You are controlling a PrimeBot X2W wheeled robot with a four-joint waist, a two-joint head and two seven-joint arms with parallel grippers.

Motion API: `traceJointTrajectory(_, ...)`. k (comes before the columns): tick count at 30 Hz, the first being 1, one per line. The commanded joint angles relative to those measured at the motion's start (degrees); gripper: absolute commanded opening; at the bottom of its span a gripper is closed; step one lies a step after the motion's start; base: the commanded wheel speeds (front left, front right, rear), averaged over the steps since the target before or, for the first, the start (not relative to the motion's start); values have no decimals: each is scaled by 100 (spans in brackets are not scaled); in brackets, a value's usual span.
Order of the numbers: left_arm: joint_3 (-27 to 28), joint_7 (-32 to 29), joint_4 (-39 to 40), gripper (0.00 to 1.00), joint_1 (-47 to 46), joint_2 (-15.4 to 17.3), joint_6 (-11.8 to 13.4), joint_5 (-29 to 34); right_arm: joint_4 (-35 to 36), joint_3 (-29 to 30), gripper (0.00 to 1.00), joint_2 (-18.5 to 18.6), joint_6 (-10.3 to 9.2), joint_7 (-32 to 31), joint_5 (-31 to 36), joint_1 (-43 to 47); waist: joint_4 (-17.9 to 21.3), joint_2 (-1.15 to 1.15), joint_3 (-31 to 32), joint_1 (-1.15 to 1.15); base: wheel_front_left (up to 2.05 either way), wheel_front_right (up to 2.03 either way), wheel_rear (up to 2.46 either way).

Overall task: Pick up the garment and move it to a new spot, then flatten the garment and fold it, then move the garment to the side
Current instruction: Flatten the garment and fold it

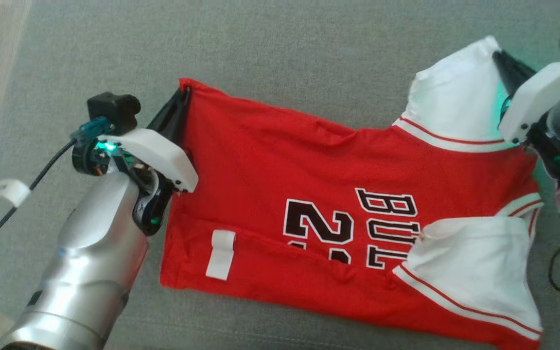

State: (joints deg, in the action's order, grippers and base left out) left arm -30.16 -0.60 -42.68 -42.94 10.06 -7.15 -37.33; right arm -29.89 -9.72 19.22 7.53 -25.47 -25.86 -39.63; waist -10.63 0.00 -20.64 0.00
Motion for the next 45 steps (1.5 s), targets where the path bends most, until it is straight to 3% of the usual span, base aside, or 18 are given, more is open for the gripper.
traceJointTrajectory(1, 224, 157, 247, 0, -46, 278, -18, -27, 410, -15, 0, 142, -4, 233, -104, 144, 53, 0, 123, 0, 0, 0, 0)
traceJointTrajectory(9, 428, 397, 1215, 0, 668, 719, 250, -89, 2255, 603, 0, 26, -4, 806, -177, 1571, 291, 0, 553, 0, 0, 0, 0)
traceJointTrajectory(18, 796, 76, 3074, 0, 2231, 1208, 879, -522, 4632, 1570, 0, -1023, -4, 335, 93, 4086, 523, 0, 701, 0, 0, 0, 0)
traceJointTrajectory(22, 910, -125, 3544, 0, 2894, 1301, 1123, -780, 4874, 1663, 0, -1436, -4, 227, 6, 4917, 620, 0, 693, 0, 0, 0, 0)
traceJointTrajectory(27, 1036, -238, 3612, 0, 3474, 1262, 1248, -1148, 4464, 1546, 0, -1611, -4, 447, -286, 5553, 732, 0, 708, 0, 0, 0, 0)
traceJointTrajectory(28, 1044, -254, 3581, 0, 3552, 1247, 1251, -1205, 4353, 1503, 4, -1620, -4, 498, -350, 5643, 749, 0, 719, 0, 0, 0, 0)
traceJointTrajectory(29, 1050, -266, 3543, 0, 3621, 1224, 1247, -1264, 4239, 1464, 36, -1625, -4, 542, -405, 5728, 763, 0, 729, 0, 0, 0, 0)
traceJointTrajectory(30, 1052, -282, 3504, 18, 3689, 1200, 1240, -1324, 4120, 1406, 98, -1628, -4, 564, -475, 5808, 778, 0, 742, 0, 0, 0, 0)
traceJointTrajectory(31, 1046, -311, 3458, 80, 3754, 1175, 1238, -1380, 4019, 1359, 100, -1630, -4, 619, -563, 5868, 791, 0, 751, 0, 0, 0, 0)
traceJointTrajectory(32, 1051, -309, 3419, 100, 3806, 1149, 1225, -1430, 3936, 1321, 100, -1631, -4, 700, -628, 5904, 808, 0, 765, 0, 0, 0, 0)
traceJointTrajectory(37, 1150, -3, 3385, 100, 3987, 1061, 1304, -1422, 3866, 1154, 100, -1632, -4, 968, -671, 5949, 858, 0, 825, 0, 0, 0, 0)
traceJointTrajectory(45, 1333, 1357, 4033, 100, 4150, 1040, 1863, -371, 4802, 1222, 100, -1633, -4, 1616, 143, 5584, 811, 0, 1003, 0, 0, 0, 0)
